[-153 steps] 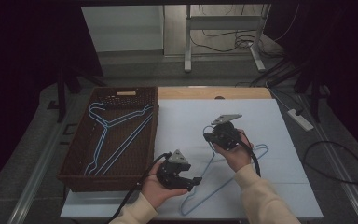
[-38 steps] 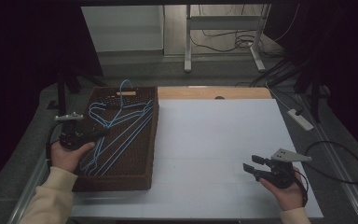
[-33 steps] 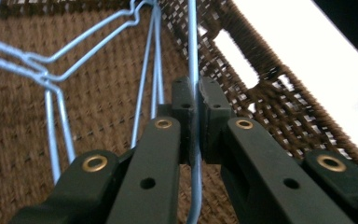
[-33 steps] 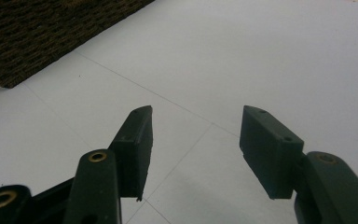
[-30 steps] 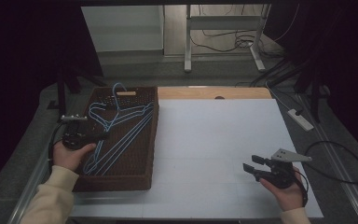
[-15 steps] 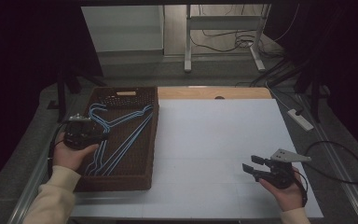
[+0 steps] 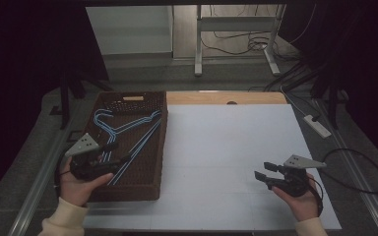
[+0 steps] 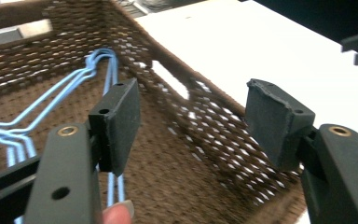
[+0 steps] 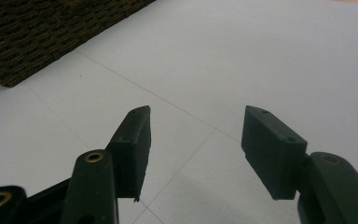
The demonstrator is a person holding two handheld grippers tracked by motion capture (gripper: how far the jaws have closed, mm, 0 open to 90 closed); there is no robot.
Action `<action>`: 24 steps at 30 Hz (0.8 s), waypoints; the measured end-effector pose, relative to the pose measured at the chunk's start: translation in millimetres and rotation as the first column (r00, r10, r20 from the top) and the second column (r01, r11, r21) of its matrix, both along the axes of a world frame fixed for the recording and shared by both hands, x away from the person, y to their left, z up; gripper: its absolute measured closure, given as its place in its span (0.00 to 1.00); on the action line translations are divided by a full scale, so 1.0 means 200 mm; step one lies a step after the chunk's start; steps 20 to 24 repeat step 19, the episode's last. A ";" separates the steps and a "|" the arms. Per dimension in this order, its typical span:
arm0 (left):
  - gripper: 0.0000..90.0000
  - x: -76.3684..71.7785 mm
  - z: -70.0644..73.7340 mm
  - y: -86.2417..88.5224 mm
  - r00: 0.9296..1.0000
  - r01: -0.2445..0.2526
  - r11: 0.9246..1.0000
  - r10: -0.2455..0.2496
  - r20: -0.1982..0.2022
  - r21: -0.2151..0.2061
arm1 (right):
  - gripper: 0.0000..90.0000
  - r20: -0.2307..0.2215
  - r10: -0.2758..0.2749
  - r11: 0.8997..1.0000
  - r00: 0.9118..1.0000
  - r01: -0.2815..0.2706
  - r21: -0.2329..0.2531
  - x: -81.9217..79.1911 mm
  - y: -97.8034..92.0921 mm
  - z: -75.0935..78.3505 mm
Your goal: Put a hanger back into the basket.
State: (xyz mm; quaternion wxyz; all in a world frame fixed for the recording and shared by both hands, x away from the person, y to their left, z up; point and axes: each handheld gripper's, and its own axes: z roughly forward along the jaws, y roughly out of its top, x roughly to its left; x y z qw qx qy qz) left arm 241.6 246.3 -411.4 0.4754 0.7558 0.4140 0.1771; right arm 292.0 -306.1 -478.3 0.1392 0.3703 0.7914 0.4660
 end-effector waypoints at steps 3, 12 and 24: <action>0.39 -0.04 -0.01 -0.04 0.999 0.029 0.999 -0.028 0.017 -0.035 | 0.47 -0.003 0.004 1.000 1.000 -0.004 -0.005 0.00 0.00 0.00; 0.38 -0.10 -0.09 -0.18 0.996 0.091 0.996 -0.091 0.007 -0.010 | 0.47 0.004 0.004 1.000 1.000 -0.004 0.000 0.00 -0.01 0.01; 0.38 -0.10 -0.12 -0.20 0.996 0.095 0.995 -0.095 -0.001 -0.011 | 0.47 0.022 0.003 1.000 1.000 -0.003 -0.005 -0.01 -0.01 0.02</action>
